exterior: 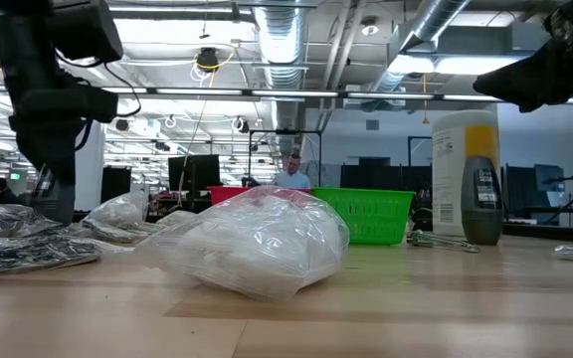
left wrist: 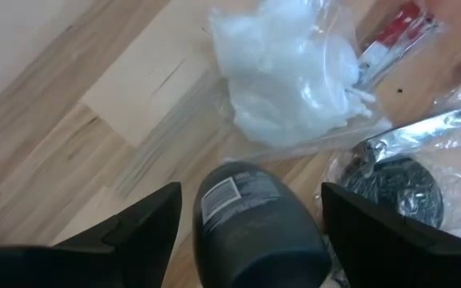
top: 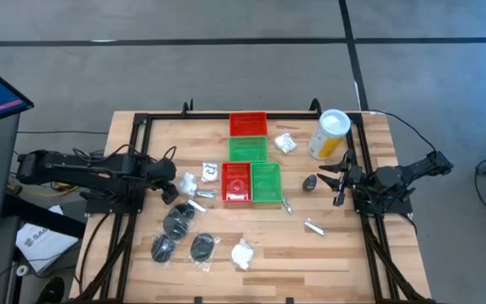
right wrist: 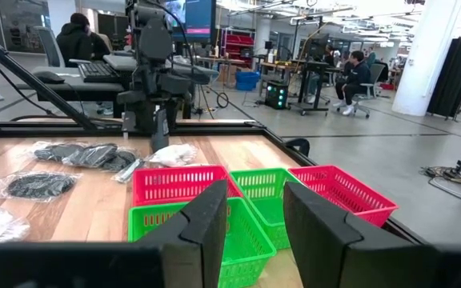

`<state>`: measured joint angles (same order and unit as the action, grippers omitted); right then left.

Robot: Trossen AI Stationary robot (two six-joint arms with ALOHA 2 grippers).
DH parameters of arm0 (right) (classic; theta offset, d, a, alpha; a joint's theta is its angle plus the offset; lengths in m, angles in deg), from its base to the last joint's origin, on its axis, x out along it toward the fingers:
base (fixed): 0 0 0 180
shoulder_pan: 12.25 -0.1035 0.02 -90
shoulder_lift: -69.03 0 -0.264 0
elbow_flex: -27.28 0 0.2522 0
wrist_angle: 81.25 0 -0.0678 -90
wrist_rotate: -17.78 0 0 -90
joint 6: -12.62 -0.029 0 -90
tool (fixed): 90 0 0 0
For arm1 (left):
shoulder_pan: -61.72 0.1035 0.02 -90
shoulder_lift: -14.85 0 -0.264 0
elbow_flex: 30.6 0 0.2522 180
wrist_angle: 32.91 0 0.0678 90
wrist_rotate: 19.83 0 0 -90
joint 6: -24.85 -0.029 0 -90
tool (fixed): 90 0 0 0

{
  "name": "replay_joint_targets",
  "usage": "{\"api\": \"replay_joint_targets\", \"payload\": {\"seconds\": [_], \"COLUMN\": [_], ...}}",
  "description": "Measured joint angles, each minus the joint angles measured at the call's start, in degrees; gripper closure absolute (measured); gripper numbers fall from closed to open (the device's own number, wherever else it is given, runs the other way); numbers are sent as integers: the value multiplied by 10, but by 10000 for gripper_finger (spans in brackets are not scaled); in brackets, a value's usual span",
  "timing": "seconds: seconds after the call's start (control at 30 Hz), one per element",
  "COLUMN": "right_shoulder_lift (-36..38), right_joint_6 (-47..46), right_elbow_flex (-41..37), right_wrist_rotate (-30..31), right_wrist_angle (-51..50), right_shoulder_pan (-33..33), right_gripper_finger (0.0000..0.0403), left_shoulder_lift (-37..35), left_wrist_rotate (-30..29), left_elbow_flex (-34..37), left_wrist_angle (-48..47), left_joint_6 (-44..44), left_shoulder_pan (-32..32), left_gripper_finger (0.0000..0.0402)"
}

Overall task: Pick & Place Travel size toiletries
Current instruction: Put the gray deodorant into the bottom red bin

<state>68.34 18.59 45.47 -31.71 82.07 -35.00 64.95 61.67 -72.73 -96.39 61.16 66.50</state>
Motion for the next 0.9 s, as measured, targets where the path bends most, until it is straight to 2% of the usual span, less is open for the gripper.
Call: {"api": "replay_joint_targets", "payload": {"seconds": [0.53,0.67,0.83,0.9], "right_shoulder_lift": [0,0,0,0], "right_joint_6": [0,0,0,0], "right_elbow_flex": [0,0,0,0], "right_wrist_rotate": [0,0,0,0], "right_wrist_angle": [0,0,0,0], "right_shoulder_pan": [0,0,0,0], "right_gripper_finger": [288,288,288,288], "left_shoulder_lift": [0,0,0,0], "left_wrist_rotate": [0,0,-1,-4], "left_elbow_flex": [52,58,58,58], "left_wrist_angle": [47,54,63,65], "left_joint_6": [32,32,32,33], "left_shoulder_pan": [0,0,0,0], "left_gripper_finger": [125,149,199,201]}}
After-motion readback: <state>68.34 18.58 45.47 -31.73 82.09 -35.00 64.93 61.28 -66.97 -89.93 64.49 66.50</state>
